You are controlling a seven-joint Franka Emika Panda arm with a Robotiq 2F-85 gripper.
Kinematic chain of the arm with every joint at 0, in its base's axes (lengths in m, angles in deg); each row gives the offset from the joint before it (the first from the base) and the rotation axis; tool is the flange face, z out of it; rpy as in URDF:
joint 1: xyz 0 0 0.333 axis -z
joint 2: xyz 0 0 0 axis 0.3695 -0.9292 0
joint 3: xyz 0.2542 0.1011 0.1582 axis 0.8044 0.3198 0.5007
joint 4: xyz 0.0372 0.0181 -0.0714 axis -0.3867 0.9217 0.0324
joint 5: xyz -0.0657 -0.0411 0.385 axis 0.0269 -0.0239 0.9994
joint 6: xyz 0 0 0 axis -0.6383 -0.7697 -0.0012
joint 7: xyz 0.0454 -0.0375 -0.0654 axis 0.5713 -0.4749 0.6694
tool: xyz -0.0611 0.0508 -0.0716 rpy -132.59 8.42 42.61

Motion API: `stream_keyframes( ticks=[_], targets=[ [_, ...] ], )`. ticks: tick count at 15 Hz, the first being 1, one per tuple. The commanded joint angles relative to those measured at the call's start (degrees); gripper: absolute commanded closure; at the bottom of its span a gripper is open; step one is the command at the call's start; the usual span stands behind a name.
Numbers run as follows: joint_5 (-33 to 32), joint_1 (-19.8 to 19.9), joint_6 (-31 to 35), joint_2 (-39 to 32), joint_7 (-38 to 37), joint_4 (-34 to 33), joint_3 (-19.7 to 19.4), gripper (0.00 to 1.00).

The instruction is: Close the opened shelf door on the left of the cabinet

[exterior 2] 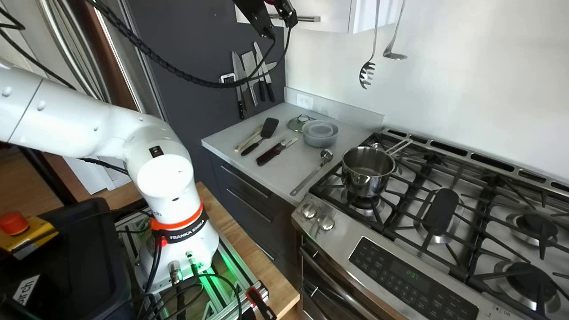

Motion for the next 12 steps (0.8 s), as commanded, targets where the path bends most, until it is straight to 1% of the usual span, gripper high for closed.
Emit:
stream_keyframes(
  ticks=[1, 6, 9, 10, 12],
  targets=[
    [-9.1, -0.3, -1.5, 7.8, -2.4, 3.6, -1.8, 0.00],
    [-20.8, -1.7, -7.1, 14.1, -4.1, 4.5, -5.3, 0.00],
    [-22.8, -4.0, -8.2, 16.2, -3.1, 4.5, -8.0, 0.00],
    [-22.9, -4.2, -6.5, 14.1, -4.2, 3.0, -7.2, 0.00],
    [-23.3, -5.1, -6.6, 15.3, -4.1, 3.5, -8.2, 0.00]
  ],
)
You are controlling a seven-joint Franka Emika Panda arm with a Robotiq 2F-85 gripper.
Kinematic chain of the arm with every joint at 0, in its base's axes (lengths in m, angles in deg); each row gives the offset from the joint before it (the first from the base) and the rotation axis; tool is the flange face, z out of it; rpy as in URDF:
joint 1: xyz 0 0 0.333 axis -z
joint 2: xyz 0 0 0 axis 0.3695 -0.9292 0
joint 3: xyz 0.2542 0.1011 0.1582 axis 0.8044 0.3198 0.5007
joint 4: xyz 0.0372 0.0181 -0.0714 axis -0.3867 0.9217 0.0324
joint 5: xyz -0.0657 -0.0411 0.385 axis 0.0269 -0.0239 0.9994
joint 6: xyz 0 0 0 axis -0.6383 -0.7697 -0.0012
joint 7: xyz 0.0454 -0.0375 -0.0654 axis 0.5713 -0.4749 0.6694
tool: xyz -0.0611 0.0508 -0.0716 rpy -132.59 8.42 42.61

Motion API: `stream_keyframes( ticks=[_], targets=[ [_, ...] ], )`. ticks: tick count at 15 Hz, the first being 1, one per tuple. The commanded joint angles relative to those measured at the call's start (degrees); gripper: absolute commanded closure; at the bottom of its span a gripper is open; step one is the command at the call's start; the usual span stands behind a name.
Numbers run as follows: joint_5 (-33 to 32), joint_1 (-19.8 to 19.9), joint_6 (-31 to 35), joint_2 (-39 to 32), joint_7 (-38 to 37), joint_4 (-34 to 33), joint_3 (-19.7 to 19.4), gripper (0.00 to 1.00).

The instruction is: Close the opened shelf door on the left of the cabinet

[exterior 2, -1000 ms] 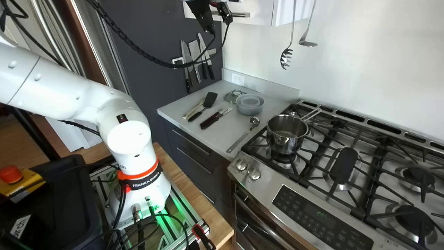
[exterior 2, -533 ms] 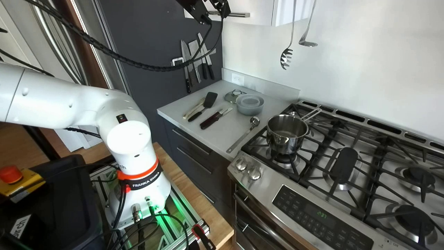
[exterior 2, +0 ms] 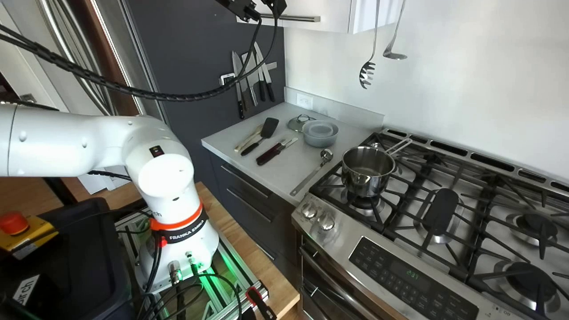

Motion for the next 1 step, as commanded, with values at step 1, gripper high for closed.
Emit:
stream_keyframes(
  ticks=[1],
  targets=[
    [-2.2, -2.7, 1.0, 0.3, -1.6, 0.2, -1.4, 0.00]
  ],
)
